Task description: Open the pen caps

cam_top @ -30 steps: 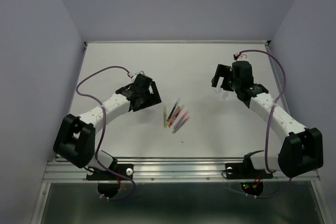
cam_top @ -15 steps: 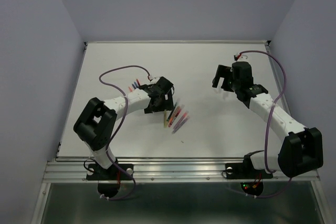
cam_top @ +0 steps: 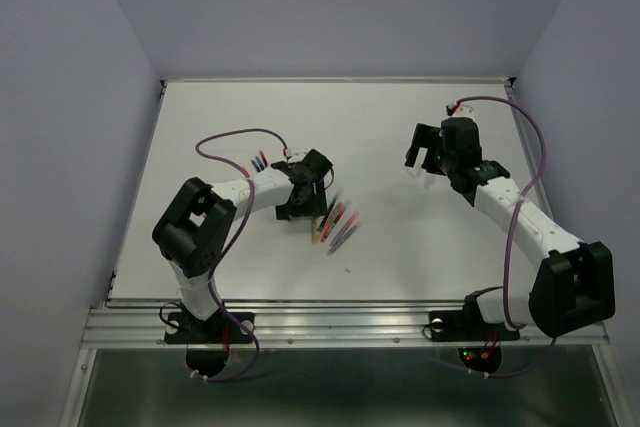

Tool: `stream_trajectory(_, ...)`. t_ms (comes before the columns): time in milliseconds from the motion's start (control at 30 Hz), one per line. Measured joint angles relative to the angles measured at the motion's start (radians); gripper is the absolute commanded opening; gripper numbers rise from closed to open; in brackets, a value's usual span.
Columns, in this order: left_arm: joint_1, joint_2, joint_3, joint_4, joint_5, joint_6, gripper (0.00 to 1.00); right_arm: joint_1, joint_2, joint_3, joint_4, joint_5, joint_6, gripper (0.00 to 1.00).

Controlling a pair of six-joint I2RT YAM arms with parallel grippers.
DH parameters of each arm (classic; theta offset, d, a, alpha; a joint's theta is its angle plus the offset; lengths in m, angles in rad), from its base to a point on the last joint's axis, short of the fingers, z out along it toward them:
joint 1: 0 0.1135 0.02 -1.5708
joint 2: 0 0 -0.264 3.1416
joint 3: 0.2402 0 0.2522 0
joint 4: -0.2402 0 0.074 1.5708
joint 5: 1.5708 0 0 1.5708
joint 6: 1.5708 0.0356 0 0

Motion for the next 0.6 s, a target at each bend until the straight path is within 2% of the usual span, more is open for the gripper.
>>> stream_trajectory(67, -0.001, 0.007, 0.002, 0.000, -0.002, 0.002, 0.76, 0.000, 0.003, 0.000, 0.000, 0.000, 0.000, 1.00)
stream_trajectory(367, -0.024, 0.006, -0.005, -0.008, -0.014, 0.007, 0.70, 0.000, 0.005, 0.000, 0.000, 0.005, 0.000, 1.00)
stream_trajectory(533, -0.051, -0.015, -0.037, -0.002, -0.024, 0.005, 0.58, 0.000, 0.013, 0.000, 0.000, 0.008, 0.000, 1.00)
stream_trajectory(600, -0.067, -0.024, -0.051, 0.003, -0.028, 0.003, 0.47, 0.000, 0.014, 0.000, 0.000, 0.008, 0.000, 1.00)
